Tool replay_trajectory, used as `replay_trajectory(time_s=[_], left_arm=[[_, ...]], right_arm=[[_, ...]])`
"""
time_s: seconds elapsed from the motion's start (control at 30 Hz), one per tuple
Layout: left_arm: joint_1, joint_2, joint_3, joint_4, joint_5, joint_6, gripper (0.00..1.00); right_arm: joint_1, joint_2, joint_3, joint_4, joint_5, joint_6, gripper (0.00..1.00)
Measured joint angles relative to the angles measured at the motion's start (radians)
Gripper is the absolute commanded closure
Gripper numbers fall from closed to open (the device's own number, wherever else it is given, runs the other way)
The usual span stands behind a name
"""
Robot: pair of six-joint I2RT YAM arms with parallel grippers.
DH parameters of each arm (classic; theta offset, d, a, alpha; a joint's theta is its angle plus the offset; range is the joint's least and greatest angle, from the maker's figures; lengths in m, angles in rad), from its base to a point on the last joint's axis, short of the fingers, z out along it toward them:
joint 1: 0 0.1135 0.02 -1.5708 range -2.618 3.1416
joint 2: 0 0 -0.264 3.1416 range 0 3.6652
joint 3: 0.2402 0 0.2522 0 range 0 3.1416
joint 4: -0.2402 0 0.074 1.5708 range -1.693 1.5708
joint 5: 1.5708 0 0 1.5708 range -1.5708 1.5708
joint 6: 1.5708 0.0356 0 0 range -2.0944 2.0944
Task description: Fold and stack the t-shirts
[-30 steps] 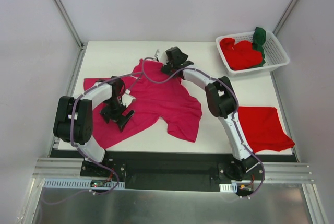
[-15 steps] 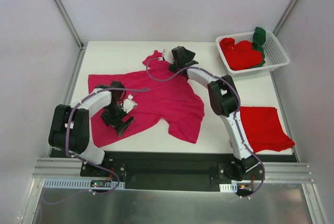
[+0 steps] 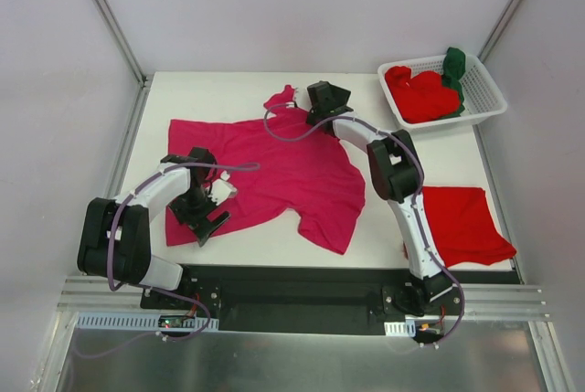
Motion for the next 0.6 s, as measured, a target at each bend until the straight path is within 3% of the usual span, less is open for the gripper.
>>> replay_trajectory(time_s=[0.6], left_arm=[[0.020, 0.000, 0.037, -0.022, -0.050, 0.028, 0.01]], right_arm=[[-0.139, -0.016, -0.043, 0.002, 0.065, -0.067, 0.04]])
